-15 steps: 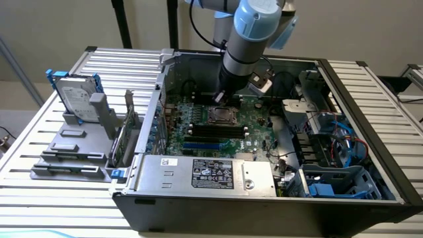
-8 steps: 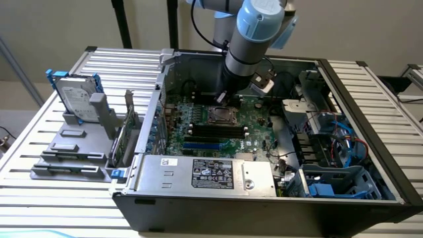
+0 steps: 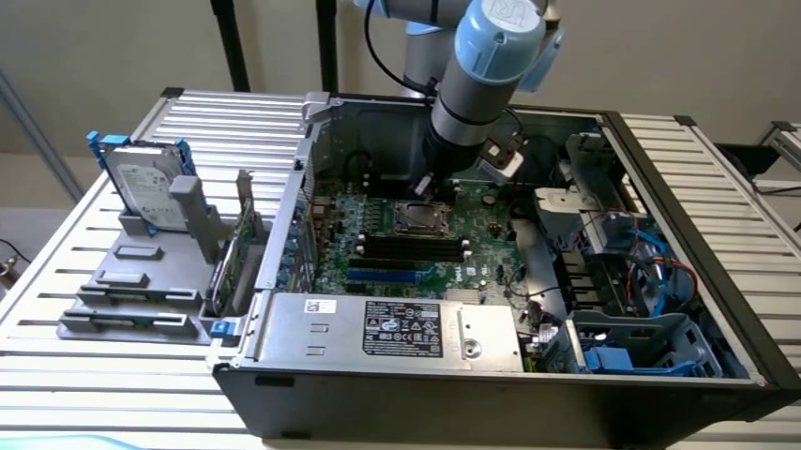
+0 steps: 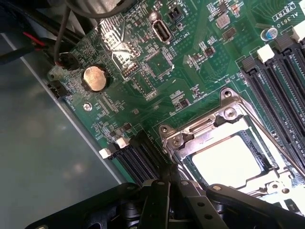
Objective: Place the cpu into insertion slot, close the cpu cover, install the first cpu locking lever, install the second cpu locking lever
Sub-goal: 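Install the first cpu locking lever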
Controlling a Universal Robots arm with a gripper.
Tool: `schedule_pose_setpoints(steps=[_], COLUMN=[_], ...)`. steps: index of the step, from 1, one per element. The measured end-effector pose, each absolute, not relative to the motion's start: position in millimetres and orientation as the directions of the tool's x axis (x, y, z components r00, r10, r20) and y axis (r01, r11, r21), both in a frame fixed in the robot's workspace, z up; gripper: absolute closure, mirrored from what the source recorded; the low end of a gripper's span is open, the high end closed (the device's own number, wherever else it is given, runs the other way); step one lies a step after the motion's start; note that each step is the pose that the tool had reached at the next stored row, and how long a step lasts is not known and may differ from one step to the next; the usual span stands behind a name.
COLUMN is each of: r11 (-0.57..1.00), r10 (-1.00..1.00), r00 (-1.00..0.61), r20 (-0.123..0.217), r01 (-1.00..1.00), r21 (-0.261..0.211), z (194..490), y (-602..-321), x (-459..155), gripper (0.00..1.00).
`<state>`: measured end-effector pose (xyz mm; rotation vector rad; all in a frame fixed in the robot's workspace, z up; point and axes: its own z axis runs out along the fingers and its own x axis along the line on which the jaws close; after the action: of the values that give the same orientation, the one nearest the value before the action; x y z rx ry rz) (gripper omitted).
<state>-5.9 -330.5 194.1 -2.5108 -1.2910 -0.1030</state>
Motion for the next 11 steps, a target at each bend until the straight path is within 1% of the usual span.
schedule_pose_setpoints(steps=[11], r11=[-0.524], r10=[0.779], r00=[0.582], r20=[0.235], r01=[0.809], r21=[-0.264], z=[192.7], y=[-333.2], x=[-5.4], gripper=[0.89])
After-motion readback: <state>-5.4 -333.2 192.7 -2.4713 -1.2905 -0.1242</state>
